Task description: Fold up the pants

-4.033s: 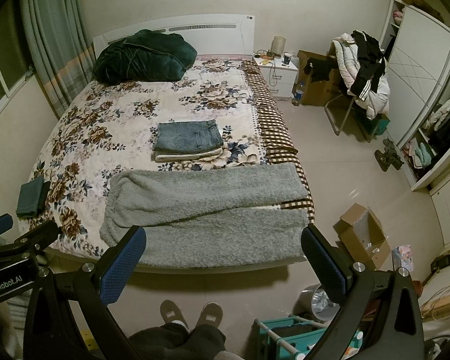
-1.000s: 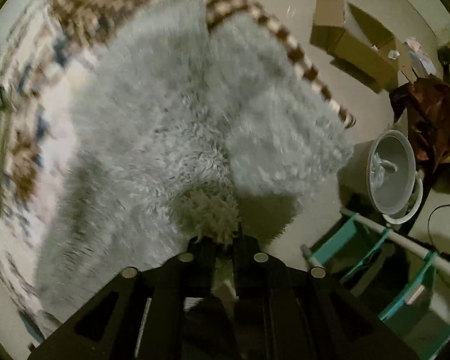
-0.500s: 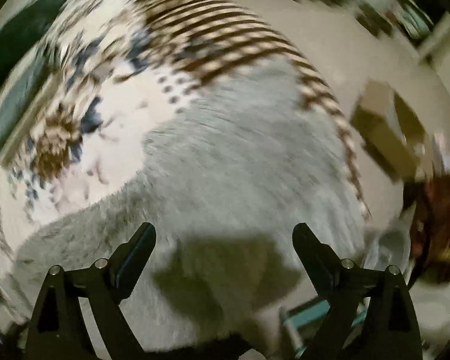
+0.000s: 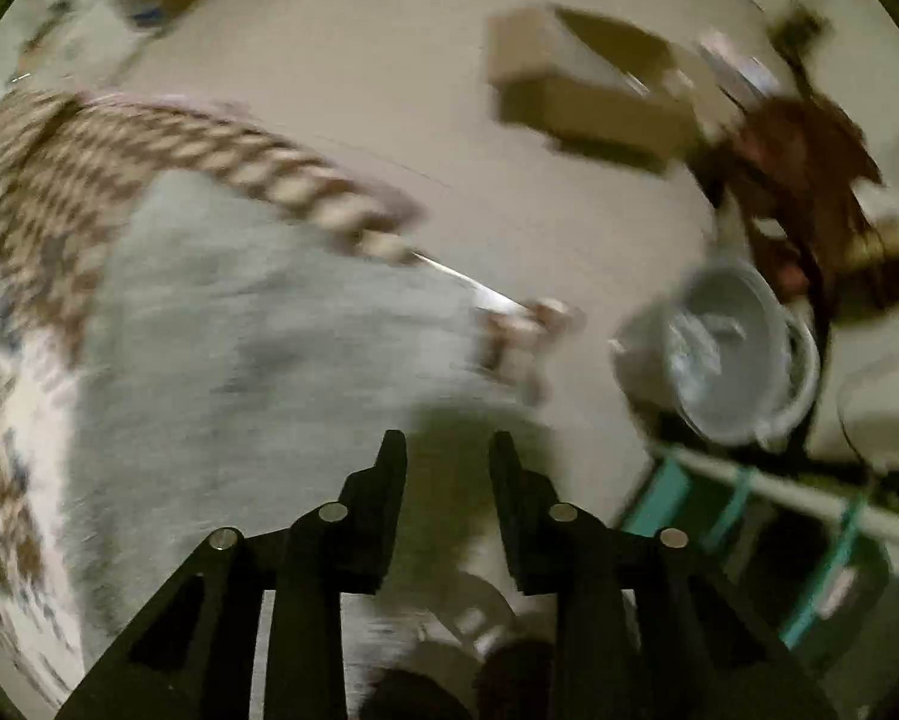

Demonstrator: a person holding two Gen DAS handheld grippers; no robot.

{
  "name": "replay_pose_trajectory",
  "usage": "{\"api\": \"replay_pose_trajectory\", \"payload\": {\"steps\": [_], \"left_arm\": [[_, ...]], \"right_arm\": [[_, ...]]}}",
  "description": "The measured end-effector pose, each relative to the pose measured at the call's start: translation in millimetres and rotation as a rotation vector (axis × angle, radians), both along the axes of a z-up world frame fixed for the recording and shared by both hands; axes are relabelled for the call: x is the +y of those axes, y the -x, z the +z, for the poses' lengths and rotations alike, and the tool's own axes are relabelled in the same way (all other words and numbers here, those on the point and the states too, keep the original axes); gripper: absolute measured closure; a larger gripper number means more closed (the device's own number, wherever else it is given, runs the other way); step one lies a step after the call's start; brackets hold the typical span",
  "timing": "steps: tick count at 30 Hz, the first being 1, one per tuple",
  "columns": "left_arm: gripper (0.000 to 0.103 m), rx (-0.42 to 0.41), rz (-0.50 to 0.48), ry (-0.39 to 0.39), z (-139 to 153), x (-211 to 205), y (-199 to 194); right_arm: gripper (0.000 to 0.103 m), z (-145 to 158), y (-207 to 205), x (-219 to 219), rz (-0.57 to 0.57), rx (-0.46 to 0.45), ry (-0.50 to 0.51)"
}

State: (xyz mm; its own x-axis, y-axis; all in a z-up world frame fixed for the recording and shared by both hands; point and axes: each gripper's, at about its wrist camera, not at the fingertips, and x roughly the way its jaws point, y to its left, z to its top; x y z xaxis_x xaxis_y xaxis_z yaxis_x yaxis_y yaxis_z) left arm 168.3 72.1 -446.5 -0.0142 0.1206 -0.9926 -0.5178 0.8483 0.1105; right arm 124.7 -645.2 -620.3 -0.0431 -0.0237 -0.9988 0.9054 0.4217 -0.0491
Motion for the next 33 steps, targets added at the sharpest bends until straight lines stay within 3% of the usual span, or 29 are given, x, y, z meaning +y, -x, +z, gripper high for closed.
{"api": "replay_pose_trajectory", "payload": {"steps": [3, 5, 8, 12, 15, 17, 18, 19, 21, 27, 33], "left_arm": [[0.015, -0.005, -0.047, -0.007, 11, -16, -9], [0.015, -0.021, -0.089, -0.017, 19, -31, -19], [0.015, -0.041, -0.126, 0.015, 20, -52, -40], [0.015, -0.046, -0.1, 0.158, 2, -72, -72], [0.016, -0.023, -0.084, 0.255, -24, -88, -94], [0.039, -0.008, -0.086, 0.3, -42, -97, -104], [0.065, 0.003, -0.096, 0.311, -50, -101, -107], [0.08, 0.023, -0.105, 0.306, -56, -104, -109], [0.091, -0.006, -0.095, 0.282, -56, -101, -108], [0.094, -0.104, -0.088, 0.31, -36, -87, -110], [0.092, -0.074, -0.099, 0.309, -49, -81, -130]], "right_arm": [[0.058, 15, 1, 1, -0.006, 0.005, -0.007], [0.055, 36, -16, 21, 0.035, -0.063, -0.032], [0.049, 49, -58, 77, 0.134, -0.171, -0.183], [0.049, 18, -130, 165, 0.201, -0.247, -0.456], [0.049, -11, -164, 216, 0.209, -0.211, -0.53], [0.057, -30, -170, 237, 0.177, -0.172, -0.557], [0.08, -36, -170, 244, 0.162, -0.164, -0.566], [0.096, -42, -170, 250, 0.15, -0.137, -0.557], [0.098, -43, -163, 251, 0.11, -0.134, -0.512], [0.099, -16, -152, 239, 0.121, -0.209, -0.441], [0.099, -12, -164, 220, 0.118, -0.228, -0.423]]}}
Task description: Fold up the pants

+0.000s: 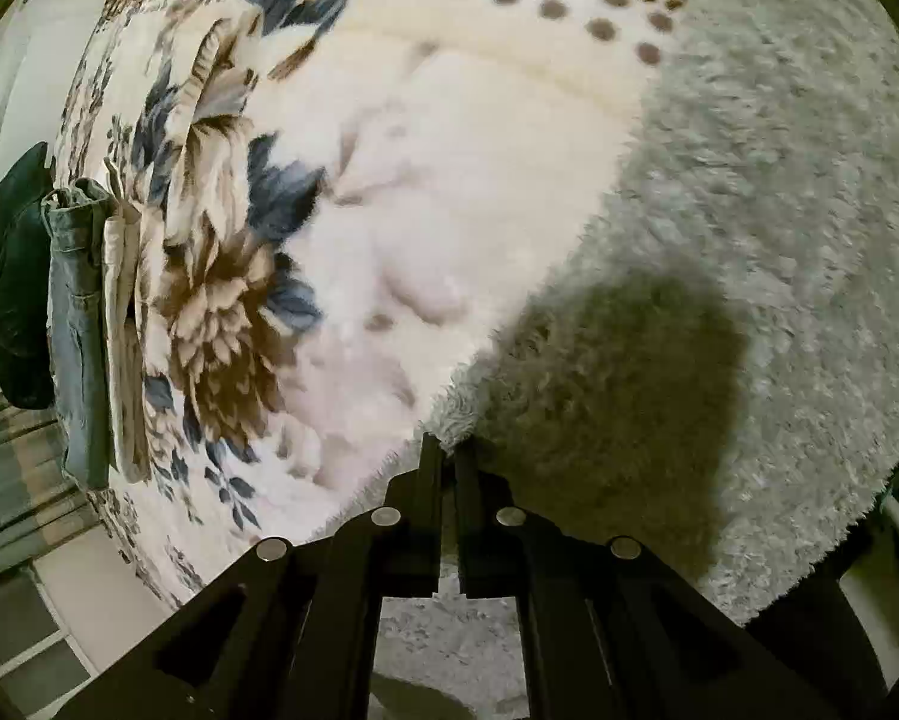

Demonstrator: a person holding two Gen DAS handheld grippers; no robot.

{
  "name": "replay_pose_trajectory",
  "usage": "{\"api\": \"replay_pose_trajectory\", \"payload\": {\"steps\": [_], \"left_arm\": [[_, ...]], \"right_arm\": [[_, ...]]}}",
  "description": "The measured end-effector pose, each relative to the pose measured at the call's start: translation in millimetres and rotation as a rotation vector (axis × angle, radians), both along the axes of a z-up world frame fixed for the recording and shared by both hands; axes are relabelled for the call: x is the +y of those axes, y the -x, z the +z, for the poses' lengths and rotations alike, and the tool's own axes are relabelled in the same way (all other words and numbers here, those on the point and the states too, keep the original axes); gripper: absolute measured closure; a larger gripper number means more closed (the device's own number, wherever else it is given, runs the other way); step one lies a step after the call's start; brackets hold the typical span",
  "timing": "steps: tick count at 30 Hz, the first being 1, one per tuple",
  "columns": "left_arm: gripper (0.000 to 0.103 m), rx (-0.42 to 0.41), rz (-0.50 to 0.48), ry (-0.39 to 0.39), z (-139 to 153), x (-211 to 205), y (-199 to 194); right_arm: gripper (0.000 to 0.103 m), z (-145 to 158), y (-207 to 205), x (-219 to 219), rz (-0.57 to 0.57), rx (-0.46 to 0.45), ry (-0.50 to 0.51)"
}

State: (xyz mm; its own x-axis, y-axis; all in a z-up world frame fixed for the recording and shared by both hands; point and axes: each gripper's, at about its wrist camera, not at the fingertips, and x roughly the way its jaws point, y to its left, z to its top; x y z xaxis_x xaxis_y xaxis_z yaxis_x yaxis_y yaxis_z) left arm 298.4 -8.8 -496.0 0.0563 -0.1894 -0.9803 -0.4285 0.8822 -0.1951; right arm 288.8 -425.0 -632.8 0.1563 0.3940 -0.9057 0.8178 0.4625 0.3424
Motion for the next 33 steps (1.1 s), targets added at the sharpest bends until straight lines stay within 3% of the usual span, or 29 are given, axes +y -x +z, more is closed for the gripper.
{"api": "replay_pose_trajectory", "payload": {"steps": [3, 5, 6, 7, 8, 9, 12, 16, 19, 21, 23, 24, 25, 26, 29, 33], "left_arm": [[0.09, 0.023, -0.032, 0.008, -4, 3, -4], [0.086, 0.0, -0.052, 0.026, 2, 9, 3], [0.076, -0.023, -0.072, 0.023, 10, 11, 8], [0.05, -0.044, -0.093, 0.01, 16, 12, 11], [0.032, -0.062, -0.118, -0.018, 22, 11, 15], [0.007, -0.078, -0.144, -0.057, 28, 12, 19], [0.006, -0.112, -0.21, -0.151, 46, 10, 37], [0.006, -0.095, -0.228, -0.152, 52, 0, 67], [0.006, -0.05, -0.255, -0.142, 40, -29, 89], [0.006, -0.007, -0.29, -0.146, 27, -39, 101], [0.006, 0.01, -0.322, -0.15, 18, -50, 109], [0.006, 0.015, -0.339, -0.158, 15, -55, 110], [0.006, 0.017, -0.365, -0.167, 13, -61, 114], [0.006, 0.016, -0.388, -0.173, 12, -67, 116], [0.006, 0.018, -0.445, -0.182, 11, -83, 120], [0.006, -0.02, -0.5, -0.177, 24, -102, 118]], "right_arm": [[0.095, -19, -16, 9, 0.051, 0.0, -0.04], [0.078, -24, -17, 6, 0.08, -0.028, -0.089], [0.059, -19, -12, 2, 0.088, -0.069, -0.129], [0.043, -15, -8, -1, 0.088, -0.105, -0.152], [0.038, -7, 1, -8, 0.085, -0.137, -0.159], [0.036, 5, 16, -18, 0.082, -0.159, -0.142], [0.036, 30, 61, -54, 0.042, -0.171, -0.054], [0.036, 53, 149, -138, -0.151, -0.109, 0.178], [0.036, 39, 196, -195, -0.277, -0.056, 0.279], [0.036, 19, 211, -221, -0.337, -0.049, 0.273], [0.04, 0, 215, -237, -0.395, -0.099, 0.236], [0.061, -8, 215, -243, -0.414, -0.133, 0.229], [0.091, -11, 215, -245, -0.424, -0.157, 0.228], [0.098, -16, 210, -245, -0.422, -0.161, 0.228], [0.098, -7, 208, -242, -0.426, -0.171, 0.262], [0.099, 45, 215, -235, -0.399, -0.236, 0.348]]}}
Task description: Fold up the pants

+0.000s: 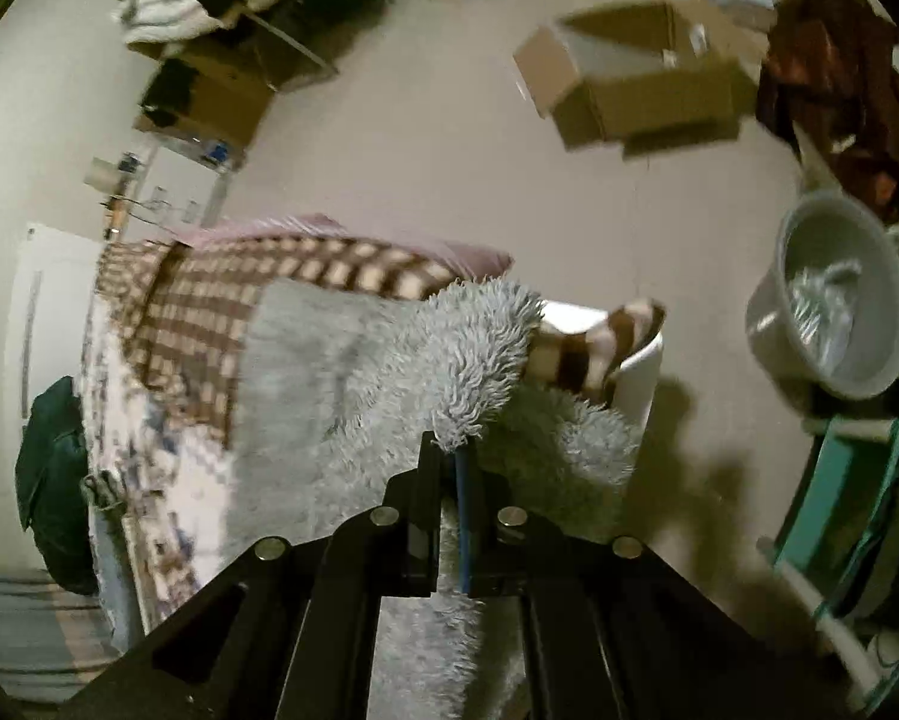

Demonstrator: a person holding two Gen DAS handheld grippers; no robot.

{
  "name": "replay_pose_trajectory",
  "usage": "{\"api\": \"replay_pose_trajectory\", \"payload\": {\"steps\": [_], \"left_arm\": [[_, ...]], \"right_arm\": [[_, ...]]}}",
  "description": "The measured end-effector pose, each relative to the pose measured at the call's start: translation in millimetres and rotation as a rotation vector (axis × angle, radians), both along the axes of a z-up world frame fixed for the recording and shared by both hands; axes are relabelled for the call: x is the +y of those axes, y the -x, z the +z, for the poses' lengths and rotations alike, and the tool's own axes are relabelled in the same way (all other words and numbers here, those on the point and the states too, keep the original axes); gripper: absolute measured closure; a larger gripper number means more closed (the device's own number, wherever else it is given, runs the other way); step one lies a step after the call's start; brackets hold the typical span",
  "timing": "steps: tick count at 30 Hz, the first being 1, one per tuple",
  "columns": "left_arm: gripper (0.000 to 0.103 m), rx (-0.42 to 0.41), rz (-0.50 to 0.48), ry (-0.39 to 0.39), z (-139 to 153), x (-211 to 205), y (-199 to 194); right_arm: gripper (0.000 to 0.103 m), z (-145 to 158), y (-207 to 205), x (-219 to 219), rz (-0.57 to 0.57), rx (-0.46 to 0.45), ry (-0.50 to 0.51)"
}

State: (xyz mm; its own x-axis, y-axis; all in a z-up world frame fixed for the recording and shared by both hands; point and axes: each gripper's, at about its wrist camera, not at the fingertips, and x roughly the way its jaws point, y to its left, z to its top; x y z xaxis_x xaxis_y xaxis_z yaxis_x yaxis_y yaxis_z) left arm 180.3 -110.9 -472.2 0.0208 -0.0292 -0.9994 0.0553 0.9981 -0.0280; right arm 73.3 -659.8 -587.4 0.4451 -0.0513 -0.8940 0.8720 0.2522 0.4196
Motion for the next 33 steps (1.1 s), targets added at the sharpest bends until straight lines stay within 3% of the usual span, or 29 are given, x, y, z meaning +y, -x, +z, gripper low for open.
{"api": "replay_pose_trajectory", "payload": {"steps": [3, 8, 11, 12, 13, 17, 21, 24, 27, 30, 33], "left_arm": [[0.006, -0.005, -0.032, 0.008, 5, -12, 1], [0.006, 0.012, -0.065, 0.02, -2, -30, -8], [0.006, 0.036, -0.09, 0.027, -7, -36, -6], [0.006, 0.042, -0.101, 0.029, -10, -36, -8], [0.006, 0.045, -0.117, 0.024, -12, -38, -6], [0.006, 0.057, -0.148, 0.006, -34, -66, -5], [0.006, 0.078, -0.168, -0.021, -55, -69, -14], [0.006, 0.065, -0.16, -0.018, -54, -73, -32], [0.006, 0.009, -0.177, -0.006, -38, -85, -43], [0.006, -0.023, -0.194, -0.003, -35, -100, -53], [0.006, -0.022, -0.191, -0.004, -47, -115, -69]], "right_arm": [[0.099, 16, 15, 3, 0.012, 0.021, 0.006], [0.095, -27, 36, -2, 0.024, 0.105, -0.119], [0.072, -53, 45, -3, 0.02, 0.129, -0.184], [0.053, -55, 48, -3, 0.007, 0.111, -0.188], [0.041, -55, 54, -2, -0.017, 0.073, -0.189], [0.039, -60, 63, 2, -0.046, -0.025, -0.196], [0.038, -55, 51, 2, -0.043, -0.014, -0.162], [0.038, -28, 17, 8, 0.078, -0.009, -0.055], [0.038, -17, -21, -4, 0.129, 0.009, -0.003], [0.038, -19, -65, -14, 0.172, -0.01, -0.048], [0.038, -42, -124, -1, 0.336, 0.06, -0.155]]}}
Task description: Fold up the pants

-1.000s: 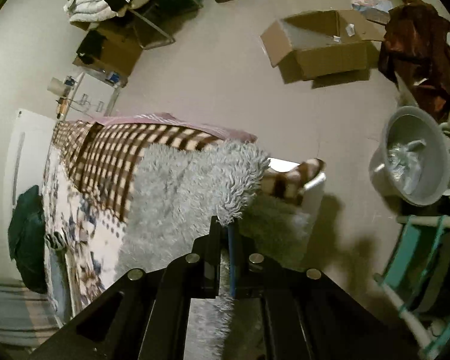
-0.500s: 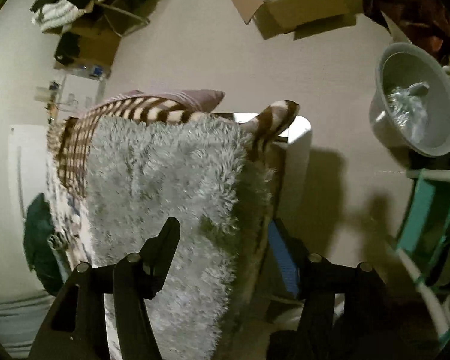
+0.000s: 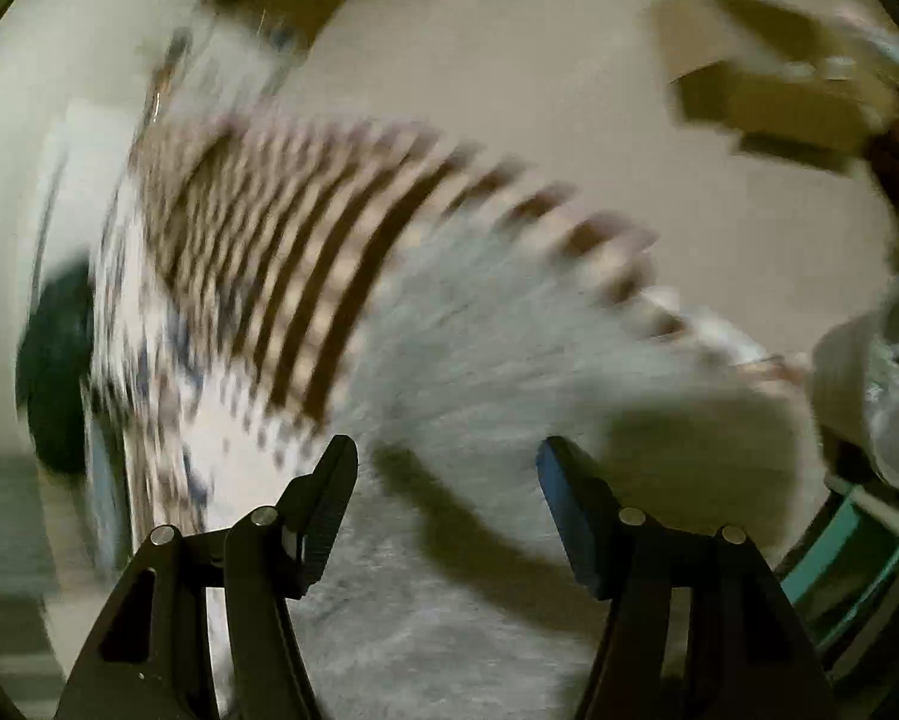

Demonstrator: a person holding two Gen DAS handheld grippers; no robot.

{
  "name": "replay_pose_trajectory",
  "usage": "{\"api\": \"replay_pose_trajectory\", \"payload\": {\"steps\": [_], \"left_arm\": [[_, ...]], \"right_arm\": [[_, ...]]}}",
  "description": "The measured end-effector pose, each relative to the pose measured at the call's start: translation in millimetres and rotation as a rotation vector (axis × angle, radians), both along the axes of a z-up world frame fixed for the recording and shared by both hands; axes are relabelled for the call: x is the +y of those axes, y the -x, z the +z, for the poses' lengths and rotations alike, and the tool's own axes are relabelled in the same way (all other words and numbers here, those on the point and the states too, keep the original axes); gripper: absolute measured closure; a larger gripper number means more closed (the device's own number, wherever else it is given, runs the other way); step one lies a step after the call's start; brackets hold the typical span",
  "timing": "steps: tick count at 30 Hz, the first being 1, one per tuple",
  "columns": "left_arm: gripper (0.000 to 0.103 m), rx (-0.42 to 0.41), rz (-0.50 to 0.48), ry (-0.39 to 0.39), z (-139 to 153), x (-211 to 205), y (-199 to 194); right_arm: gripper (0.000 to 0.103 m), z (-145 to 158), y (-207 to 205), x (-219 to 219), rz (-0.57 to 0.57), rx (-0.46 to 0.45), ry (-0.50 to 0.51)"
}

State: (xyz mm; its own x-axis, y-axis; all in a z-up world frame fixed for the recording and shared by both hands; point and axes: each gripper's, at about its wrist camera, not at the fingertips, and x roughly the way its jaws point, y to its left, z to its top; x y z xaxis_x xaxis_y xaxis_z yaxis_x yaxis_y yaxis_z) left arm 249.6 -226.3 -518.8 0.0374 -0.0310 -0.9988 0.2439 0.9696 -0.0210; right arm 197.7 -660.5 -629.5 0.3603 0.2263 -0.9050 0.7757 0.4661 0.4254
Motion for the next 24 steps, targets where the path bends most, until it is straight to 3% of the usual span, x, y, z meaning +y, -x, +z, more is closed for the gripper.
{"api": "replay_pose_trajectory", "payload": {"steps": [3, 6, 7, 10, 12, 13, 15, 17, 19, 22, 24], "left_arm": [[0.006, -0.04, -0.003, -0.016, -11, -20, -28], [0.004, -0.013, 0.005, -0.016, -33, -26, -62], [0.004, -0.003, 0.01, -0.006, -34, -33, -82], [0.004, 0.003, -0.017, 0.002, -31, -36, -95], [0.004, -0.002, -0.019, 0.029, -20, -43, -89], [0.004, -0.003, -0.018, 0.036, -18, -45, -89], [0.004, 0.005, -0.011, 0.052, -13, -46, -77], [0.004, 0.04, -0.013, 0.053, -25, -49, -64], [0.004, 0.085, -0.031, 0.018, -45, -54, -55], [0.004, 0.126, -0.027, -0.001, -68, -54, -52], [0.004, 0.122, -0.029, 0.002, -72, -53, -56]], "right_arm": [[0.038, -29, -25, 7, 0.056, 0.119, 0.047], [0.038, -19, -13, 2, -0.008, 0.042, 0.026], [0.037, -7, 2, -1, -0.044, -0.024, 0.001], [0.028, 26, 54, -11, -0.132, -0.144, 0.012], [0.026, 37, 99, -15, -0.191, -0.157, 0.052], [0.026, 36, 120, -16, -0.216, -0.119, 0.079], [0.026, 21, 149, -11, -0.242, -0.036, 0.086], [0.026, -8, 172, -6, -0.301, -0.017, -0.002], [0.026, -41, 186, -1, -0.372, -0.101, -0.109], [0.026, -72, 192, 0, -0.456, -0.222, -0.165], [0.028, -83, 189, -1, -0.499, -0.253, -0.182]]}}
